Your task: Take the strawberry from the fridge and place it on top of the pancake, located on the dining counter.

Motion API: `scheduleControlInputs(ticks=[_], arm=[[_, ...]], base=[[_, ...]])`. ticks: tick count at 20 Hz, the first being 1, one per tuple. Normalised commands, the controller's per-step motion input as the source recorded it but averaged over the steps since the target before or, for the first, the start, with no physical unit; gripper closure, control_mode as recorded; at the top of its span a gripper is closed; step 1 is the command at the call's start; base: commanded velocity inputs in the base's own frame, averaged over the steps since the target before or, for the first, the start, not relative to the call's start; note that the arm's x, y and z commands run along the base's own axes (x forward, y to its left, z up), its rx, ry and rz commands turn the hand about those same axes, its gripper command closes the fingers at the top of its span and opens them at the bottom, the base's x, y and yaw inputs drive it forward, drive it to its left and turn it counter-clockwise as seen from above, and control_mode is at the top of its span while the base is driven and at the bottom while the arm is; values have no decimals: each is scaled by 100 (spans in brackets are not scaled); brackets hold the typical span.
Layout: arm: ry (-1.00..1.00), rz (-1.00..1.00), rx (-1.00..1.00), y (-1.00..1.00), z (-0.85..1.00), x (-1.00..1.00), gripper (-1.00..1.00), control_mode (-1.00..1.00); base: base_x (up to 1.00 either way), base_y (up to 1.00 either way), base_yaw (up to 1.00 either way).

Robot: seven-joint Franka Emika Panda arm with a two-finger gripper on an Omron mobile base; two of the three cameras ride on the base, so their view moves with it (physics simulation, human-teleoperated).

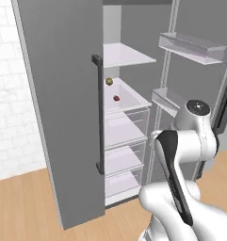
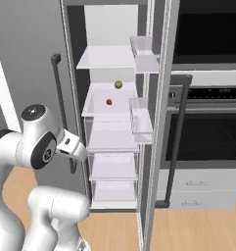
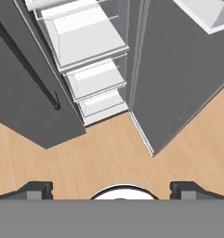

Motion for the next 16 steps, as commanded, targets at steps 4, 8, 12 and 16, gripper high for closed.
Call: scheduleControlInputs(ticks=[4,8,12,16], arm=[[0,0,0,0,0,0,-100,100],[0,0,0,0,0,0,-100,100],[0,0,0,0,0,0,-100,100],[0,0,0,0,0,0,-100,100]], base=[[46,3,-7],[77,0,0],[71,0,4],[33,-10,20]])
